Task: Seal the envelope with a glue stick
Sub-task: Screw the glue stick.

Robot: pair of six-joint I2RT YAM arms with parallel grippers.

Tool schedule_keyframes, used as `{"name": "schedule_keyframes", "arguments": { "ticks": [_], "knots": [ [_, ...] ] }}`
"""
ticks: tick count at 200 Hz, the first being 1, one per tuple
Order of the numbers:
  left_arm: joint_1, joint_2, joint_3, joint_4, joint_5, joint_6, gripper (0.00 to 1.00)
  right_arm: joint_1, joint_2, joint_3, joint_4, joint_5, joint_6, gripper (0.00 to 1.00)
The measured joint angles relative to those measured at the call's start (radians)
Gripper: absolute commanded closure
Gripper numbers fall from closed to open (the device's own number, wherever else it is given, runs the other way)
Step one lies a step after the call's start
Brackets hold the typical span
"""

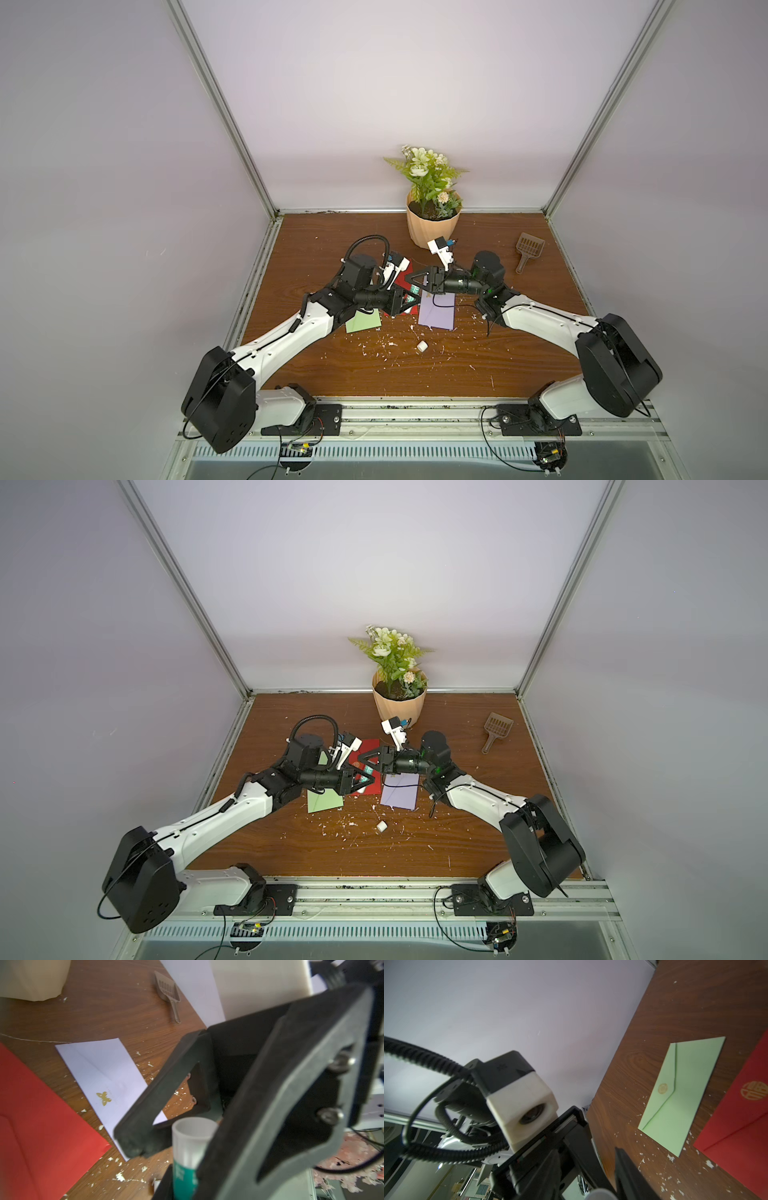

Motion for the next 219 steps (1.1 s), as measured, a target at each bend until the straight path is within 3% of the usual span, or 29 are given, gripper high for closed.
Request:
{"name": "schedule_keyframes", "arguments": {
  "ticks": [44,83,131,180,219],
  "knots": [
    [0.000,0.069,0.004,-0.041,-0.101,0.014,0.90,0.008,0.046,0.054,-0.222,0.117,-0.065,0.63],
    [0.000,0.087,0.005,-0.069,-0.149,0.018,0.89,0.012,0.072,0.073,-0.254,0.133,-0.070,0.53],
    [0.000,0.087,0.000,-0.053,-0.146,0.018,0.90,0.024,0.101,0.082,-0.235,0.143,-0.069,0.53],
    [0.000,0.085,-0.008,-0.045,-0.132,0.011,0.90,0.029,0.144,0.081,-0.176,0.137,-0.032,0.78],
    [0.002,0.081,-0.010,-0.029,-0.129,0.004,0.89,0.027,0.147,0.077,-0.138,0.123,-0.005,0.86]
  ]
}}
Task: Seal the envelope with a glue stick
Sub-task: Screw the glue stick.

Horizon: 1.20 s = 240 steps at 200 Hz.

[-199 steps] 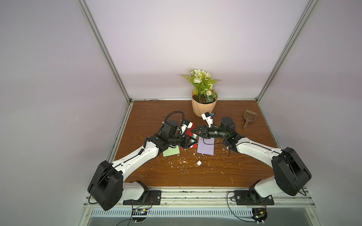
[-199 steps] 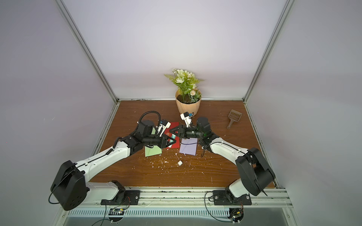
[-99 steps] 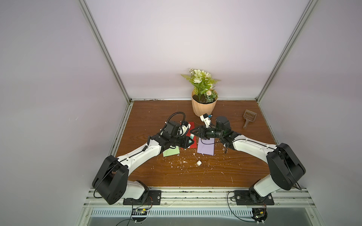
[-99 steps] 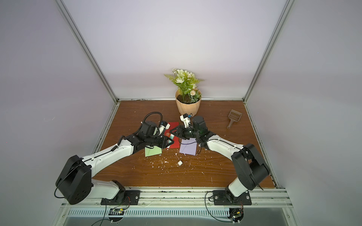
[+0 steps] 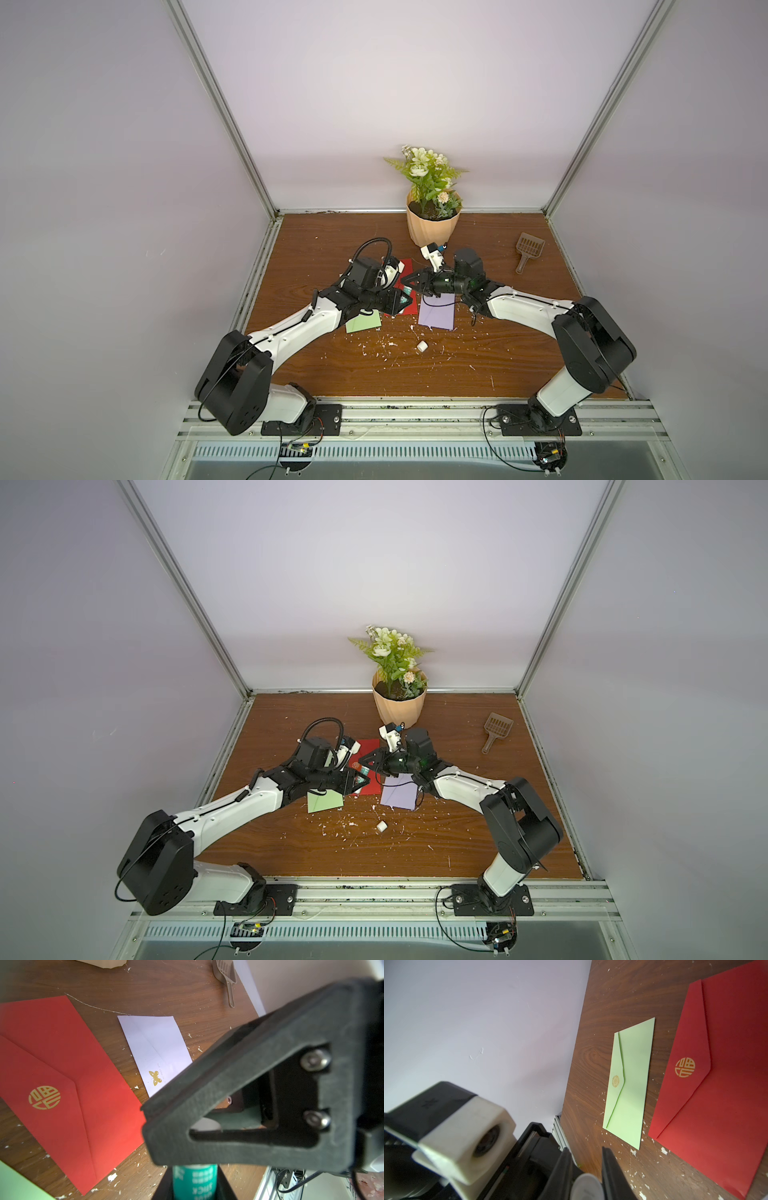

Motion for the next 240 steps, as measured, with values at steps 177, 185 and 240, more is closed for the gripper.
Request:
{"name": "schedule_keyframes", "arguments": {
  "ticks": [177,185,240],
  "knots": [
    [0.024,-0.204,-0.072,0.261,0.557,-0.161,0.88,-0.031,-0.114,-0.200,0.941,-0.403,0.258,0.91],
    [0.024,-0.206,-0.077,0.275,0.577,-0.171,0.88,-0.030,-0.114,-0.200,0.964,-0.416,0.276,0.84],
    [0.023,-0.195,-0.048,0.174,0.536,-0.089,0.88,-0.026,-0.127,-0.178,0.888,-0.415,0.251,0.51]
  ]
}}
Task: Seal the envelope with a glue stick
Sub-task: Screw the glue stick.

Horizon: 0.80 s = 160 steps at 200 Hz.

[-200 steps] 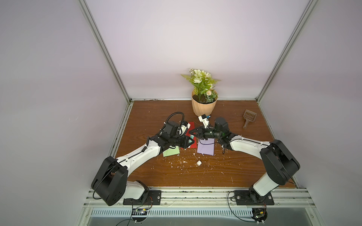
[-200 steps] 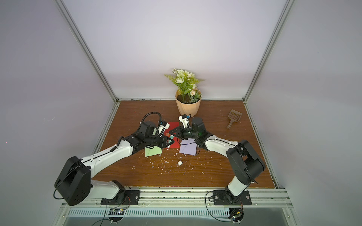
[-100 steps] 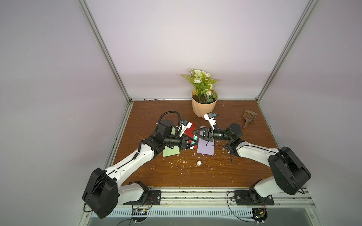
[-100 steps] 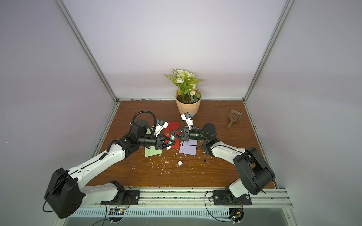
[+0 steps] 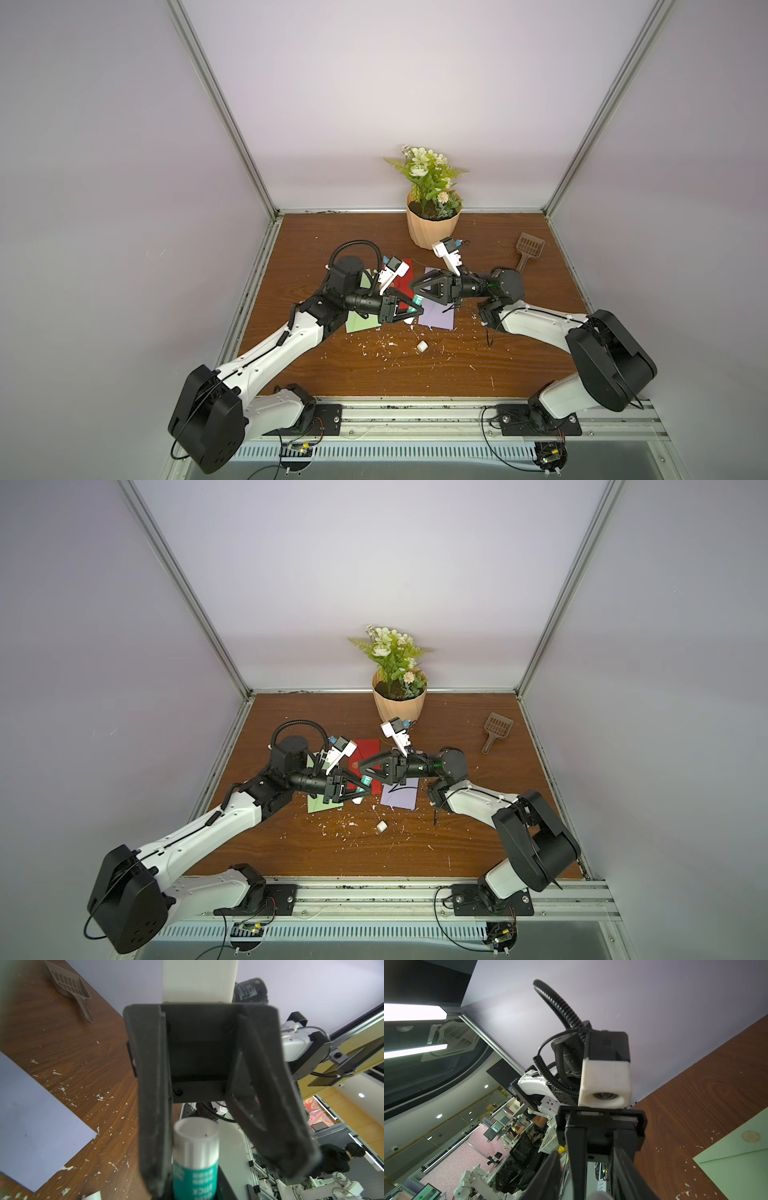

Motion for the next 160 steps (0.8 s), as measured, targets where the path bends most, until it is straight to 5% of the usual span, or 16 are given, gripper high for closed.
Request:
{"name": "schedule_keyframes", "arguments": {
  "ticks": [63,160],
  "knots": [
    [-0.001,0.058,0.072,-0.187,-0.344,0.120,0.88,0.000,-0.057,0.178,-0.837,0.292,-0.335,0.50],
    [0.000,0.112,0.069,-0.246,-0.484,0.137,0.88,0.042,0.075,0.244,-1.032,0.392,-0.345,0.52]
  ]
}}
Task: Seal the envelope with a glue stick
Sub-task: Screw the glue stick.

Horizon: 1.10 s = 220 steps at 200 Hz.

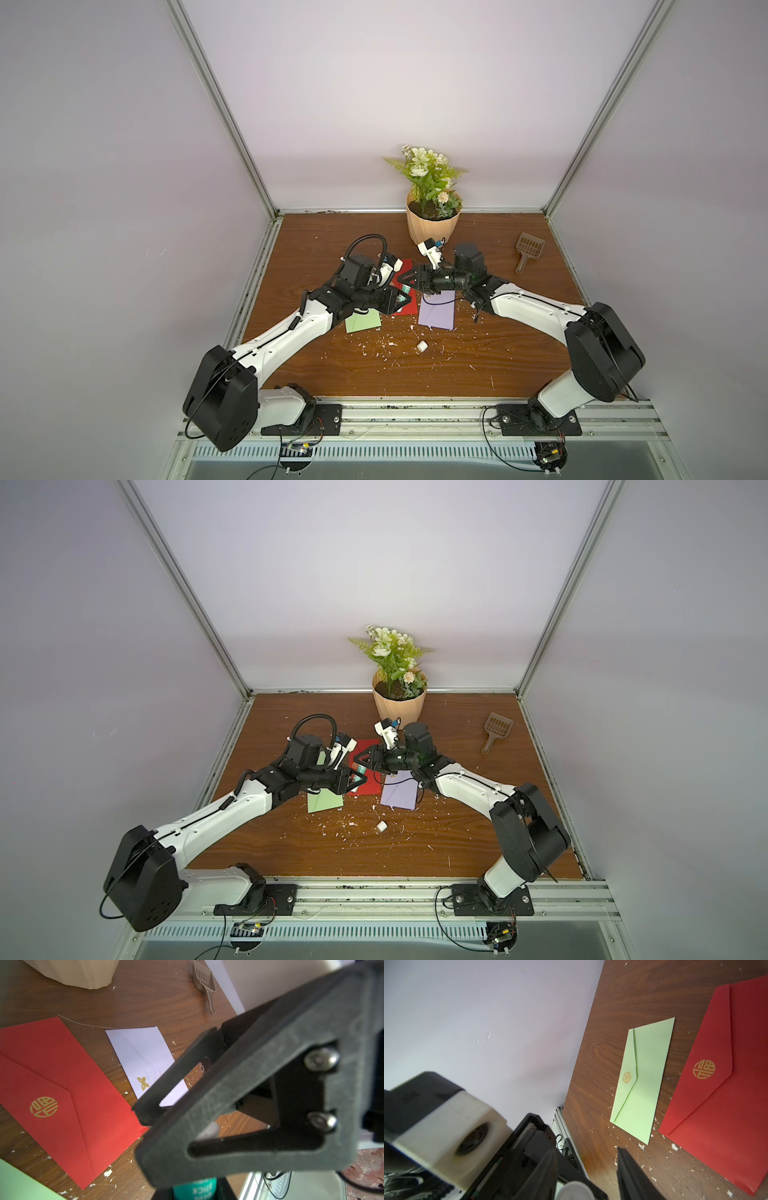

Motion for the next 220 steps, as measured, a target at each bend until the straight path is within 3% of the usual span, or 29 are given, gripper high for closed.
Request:
{"name": "schedule_keyframes", "arguments": {
  "ticks": [53,81,115,153,185,220],
  "knots": [
    [0.000,0.021,0.000,0.004,-0.005,0.001,0.88,0.005,0.004,-0.003,0.006,0.007,0.016,0.82],
    [0.001,0.021,0.000,0.006,0.005,0.000,0.88,0.004,0.004,-0.026,0.057,-0.001,0.027,0.92],
    [0.006,0.013,-0.006,0.008,0.092,-0.006,0.88,-0.010,-0.016,-0.131,0.268,-0.068,0.080,1.00],
    [0.022,-0.050,-0.041,0.090,0.255,-0.054,0.88,-0.028,-0.024,-0.220,0.641,-0.207,0.209,1.00],
    [0.029,-0.103,-0.067,0.209,0.360,-0.121,0.87,-0.039,0.015,-0.230,0.964,-0.295,0.395,0.99],
    [0.036,-0.112,-0.100,0.238,0.413,-0.153,0.87,-0.041,0.067,-0.227,1.090,-0.355,0.517,0.58]
  ]
}}
